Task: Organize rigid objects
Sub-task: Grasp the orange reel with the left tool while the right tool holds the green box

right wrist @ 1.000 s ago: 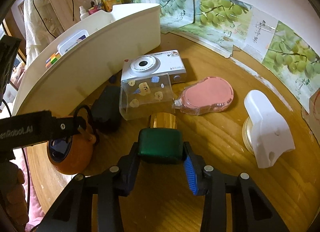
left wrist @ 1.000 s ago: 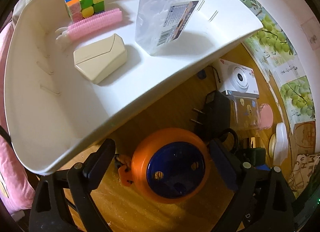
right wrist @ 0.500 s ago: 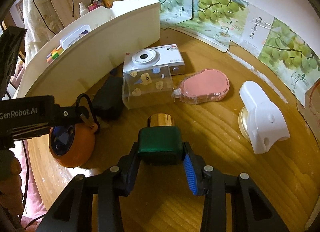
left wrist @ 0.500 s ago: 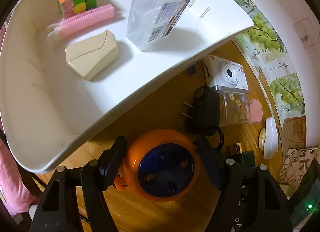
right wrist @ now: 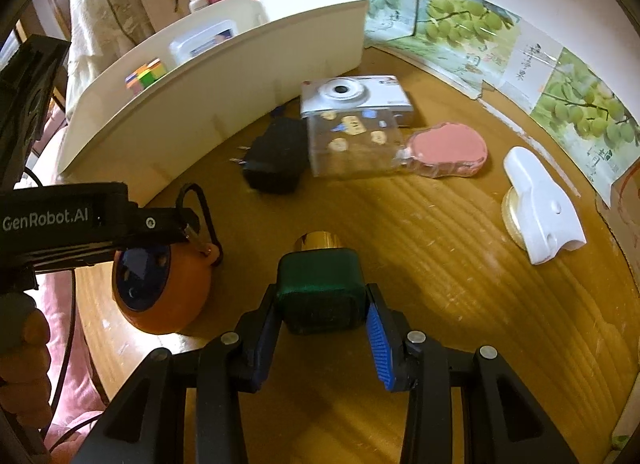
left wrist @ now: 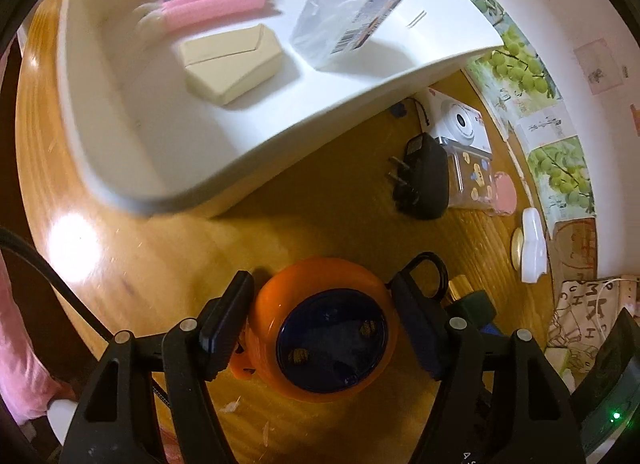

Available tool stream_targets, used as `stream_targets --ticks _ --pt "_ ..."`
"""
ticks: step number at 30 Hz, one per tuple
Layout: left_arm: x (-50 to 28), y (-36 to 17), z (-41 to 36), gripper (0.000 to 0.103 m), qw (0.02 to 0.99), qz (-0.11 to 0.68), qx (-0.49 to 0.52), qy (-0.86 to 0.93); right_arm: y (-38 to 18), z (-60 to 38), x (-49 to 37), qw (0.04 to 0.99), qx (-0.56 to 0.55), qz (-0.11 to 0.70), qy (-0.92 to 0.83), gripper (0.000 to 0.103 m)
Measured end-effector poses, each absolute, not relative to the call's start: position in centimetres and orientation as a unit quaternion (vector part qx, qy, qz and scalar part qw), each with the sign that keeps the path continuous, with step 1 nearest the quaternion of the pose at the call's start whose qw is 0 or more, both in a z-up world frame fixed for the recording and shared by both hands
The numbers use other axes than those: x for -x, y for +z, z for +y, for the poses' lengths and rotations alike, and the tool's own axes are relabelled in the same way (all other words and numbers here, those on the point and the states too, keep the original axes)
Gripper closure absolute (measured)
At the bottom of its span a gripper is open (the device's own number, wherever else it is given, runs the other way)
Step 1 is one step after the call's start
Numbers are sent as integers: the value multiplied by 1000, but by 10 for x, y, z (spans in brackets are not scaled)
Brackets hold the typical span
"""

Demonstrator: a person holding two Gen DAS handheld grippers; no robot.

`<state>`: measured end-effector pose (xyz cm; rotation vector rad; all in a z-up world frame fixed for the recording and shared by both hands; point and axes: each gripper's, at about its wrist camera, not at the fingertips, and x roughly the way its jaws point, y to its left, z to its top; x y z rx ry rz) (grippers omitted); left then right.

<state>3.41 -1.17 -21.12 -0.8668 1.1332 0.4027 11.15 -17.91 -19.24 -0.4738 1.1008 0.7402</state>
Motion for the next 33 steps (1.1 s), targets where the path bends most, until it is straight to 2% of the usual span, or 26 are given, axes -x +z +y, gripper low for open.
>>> stream_targets --ticks 12,28,29,30,31,33 --pt "8 -204 -1 30 740 491 427 169 -182 -163 -78 760 244 474 372 63" --pt "43 -177 18 35 761 437 443 183 -131 -138 -50 772 261 398 422 63" --pt "45 -176 20 42 762 432 446 184 -127 -137 -51 773 260 393 425 63" --pt "47 -174 23 53 765 422 451 184 -123 -136 -51 775 258 388 427 63" --pt "51 -168 26 90 775 397 461 173 -120 -134 -52 776 257 384 429 63" --pt "48 -164 32 89 775 396 464 163 -115 -132 -54 778 254 378 433 63"
